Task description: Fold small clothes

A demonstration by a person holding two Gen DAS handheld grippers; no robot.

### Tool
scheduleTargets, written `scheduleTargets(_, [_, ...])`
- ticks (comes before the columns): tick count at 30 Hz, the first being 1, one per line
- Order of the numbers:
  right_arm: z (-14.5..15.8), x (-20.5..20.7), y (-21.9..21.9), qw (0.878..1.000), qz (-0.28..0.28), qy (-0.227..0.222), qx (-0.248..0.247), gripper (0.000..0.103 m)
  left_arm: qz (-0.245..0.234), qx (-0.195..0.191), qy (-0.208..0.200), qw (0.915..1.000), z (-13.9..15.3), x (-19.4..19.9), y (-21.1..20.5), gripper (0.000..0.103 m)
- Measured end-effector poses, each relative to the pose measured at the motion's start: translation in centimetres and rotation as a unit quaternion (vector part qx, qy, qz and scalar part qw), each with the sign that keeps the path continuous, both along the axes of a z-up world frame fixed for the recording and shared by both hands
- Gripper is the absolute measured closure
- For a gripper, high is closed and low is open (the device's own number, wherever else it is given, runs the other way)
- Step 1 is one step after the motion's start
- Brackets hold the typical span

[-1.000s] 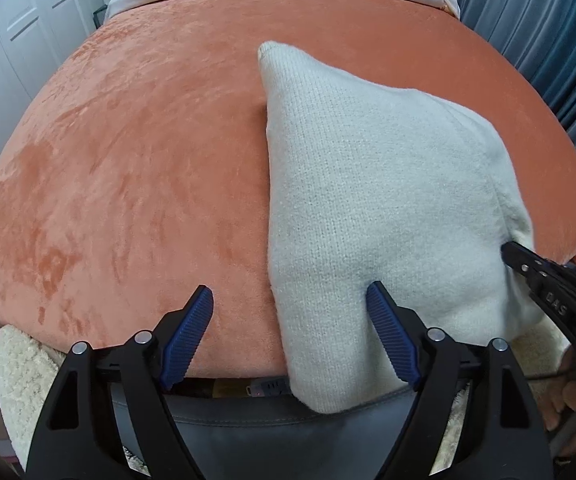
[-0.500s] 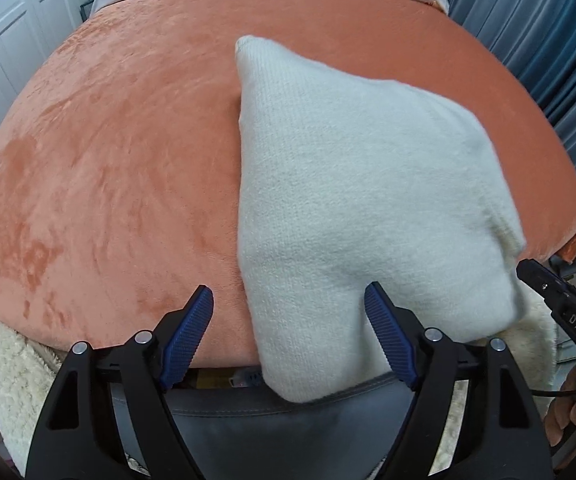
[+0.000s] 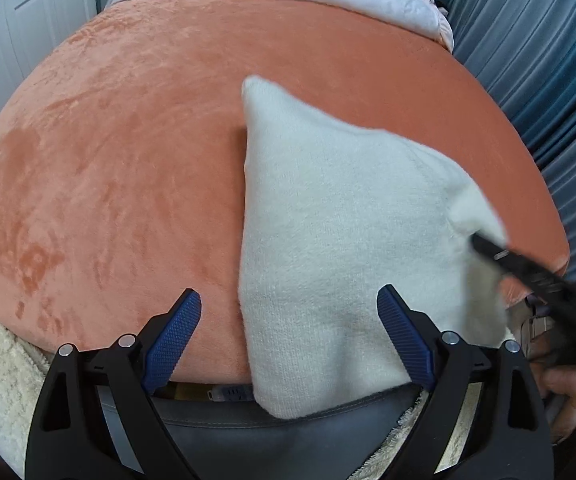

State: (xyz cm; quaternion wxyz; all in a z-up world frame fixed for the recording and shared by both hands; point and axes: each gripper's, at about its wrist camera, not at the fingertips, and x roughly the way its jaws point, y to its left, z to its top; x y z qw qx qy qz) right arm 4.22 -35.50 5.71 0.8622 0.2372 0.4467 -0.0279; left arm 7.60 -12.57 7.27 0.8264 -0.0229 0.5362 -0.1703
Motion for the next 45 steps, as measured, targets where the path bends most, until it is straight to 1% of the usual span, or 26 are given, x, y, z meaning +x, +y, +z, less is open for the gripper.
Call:
scheduleTargets(1, [2.8,-0.6,0.1,0.999,0.008,-0.05,0.013,0.092,0.004,-0.005,-0.005,1.0,0.5,0.0,0.3,0.015])
scheduleTargets(2, [5.3,-1.3,0.2,0.996,0.015,-0.088,0.018,0.093,0.006,-0.009,-0.008,0.9999,0.8,0.2,0.6,0.015])
scheduleTargets(3, [7.3,-1.9,0.3,0.993,0.021,-0.118,0.01,0.093,0.008,-0.013,-0.011,0.9998,1.1,0.3,0.8,0.015])
scheduleTargets(4, [8.5,-2.4,0.4,0.99,0.026,-0.137,-0.003,0.093,0.009,-0.015,-0.013,0.9998,1.1,0.4,0.8,0.014])
scheduleTargets(5, [8.4,-2.5,0.2,0.99,0.025,-0.135,-0.015,0.093,0.009,-0.014,-0.012,0.9998,0.9,0.6,0.6,0.014])
scheduleTargets(6, [6.7,-2.1,-0.2,0.994,0.016,-0.106,-0.032,0.093,0.008,-0.009,-0.009,0.9999,0.5,0.7,0.4,0.014])
scheduleTargets(7, [3.9,-1.5,-0.8,0.997,0.012,-0.059,-0.045,0.093,0.008,-0.002,-0.003,1.0,0.0,0.9,0.1,0.014])
scheduleTargets(8, [0.0,-0.6,-1.4,0.999,0.013,0.011,-0.045,0.093,0.006,0.0,0.005,1.0,-0.5,1.0,-0.2,0.014])
scheduleTargets(9, [-3.3,-0.2,-1.8,0.997,0.006,0.069,-0.04,0.091,0.004,0.0,0.011,0.9999,-0.8,0.9,-0.4,0.014])
scheduleTargets(10, [-4.9,-0.9,-2.2,0.997,-0.011,0.075,-0.026,0.089,0.001,0.005,0.015,0.9999,-1.1,0.9,-0.7,0.014])
scheduleTargets(11, [-4.3,-1.7,-2.5,0.998,-0.024,0.054,-0.011,0.087,0.0,0.009,0.015,0.9998,-1.3,0.7,-0.9,0.014])
scheduleTargets(13, [-2.5,-2.6,-2.8,0.998,-0.038,0.041,0.013,0.082,-0.005,0.016,0.016,0.9997,-1.5,0.6,-1.2,0.014])
scheduleTargets(15, [-0.8,-3.8,-2.8,0.998,-0.052,0.031,0.009,0.077,-0.007,0.013,0.018,0.9997,-1.8,0.7,-1.4,0.014])
scheduleTargets(16, [-0.4,-4.3,-2.9,0.998,-0.052,0.03,0.008,0.064,-0.007,0.013,0.02,0.9997,-1.9,0.7,-1.6,0.014])
scheduleTargets(17, [-0.3,-4.7,-2.9,0.998,-0.054,0.031,0.008,0.055,-0.009,0.014,0.023,0.9996,-2.1,0.8,-1.8,0.014])
scheduleTargets(18, [-0.4,-5.4,-2.9,0.998,-0.056,0.035,0.01,0.042,-0.011,0.014,0.025,0.9995,-2.1,0.8,-2.0,0.014])
scheduleTargets(19, [-1.0,-5.5,-3.3,0.998,-0.055,0.042,0.014,0.039,-0.012,0.014,0.025,0.9995,-2.2,0.9,-2.2,0.014])
scheduleTargets(23, [-4.4,-5.8,-4.7,0.994,-0.053,0.083,0.052,0.039,-0.019,0.015,0.033,0.9992,-2.9,1.3,-3.0,0.014])
scheduleTargets(26, [-6.3,-5.6,-5.0,0.991,-0.056,0.086,0.088,0.034,-0.021,0.006,0.047,0.9987,-3.7,1.9,-3.2,0.013])
scheduleTargets(31, [-7.6,-4.0,-5.3,0.988,-0.045,0.085,0.125,0.027,-0.017,-0.021,0.062,0.9977,-4.7,3.0,-3.2,0.006])
scheduleTargets(33, [-8.1,-3.1,-5.5,0.986,-0.042,0.083,0.14,0.026,-0.015,-0.039,0.063,0.9971,-5.2,3.6,-2.9,0.005])
scheduleTargets(36, [-8.5,-2.2,-5.5,0.984,-0.036,0.073,0.158,0.024,-0.03,-0.055,0.07,0.9956,-6.5,4.4,-2.9,0.005])
scheduleTargets(40, [-8.9,-0.9,-4.8,0.984,-0.03,0.06,0.163,0.017,-0.038,-0.115,0.102,0.9873,-8.4,5.2,-2.1,0.005])
scheduleTargets(42, [-9.0,-0.4,-4.5,0.985,-0.027,0.053,0.163,0.016,-0.032,-0.146,0.119,0.9817,-9.2,5.3,-1.6,0.005])
scheduleTargets(44, [-9.1,-0.1,-4.3,0.985,-0.024,0.045,0.163,0.017,-0.037,-0.145,0.117,0.9818,-9.2,5.0,-1.8,0.005])
scheduleTargets(45, [-9.0,0.2,-4.1,0.986,-0.023,0.039,0.161,0.022,-0.035,-0.142,0.119,0.982,-9.1,4.9,-1.9,0.005])
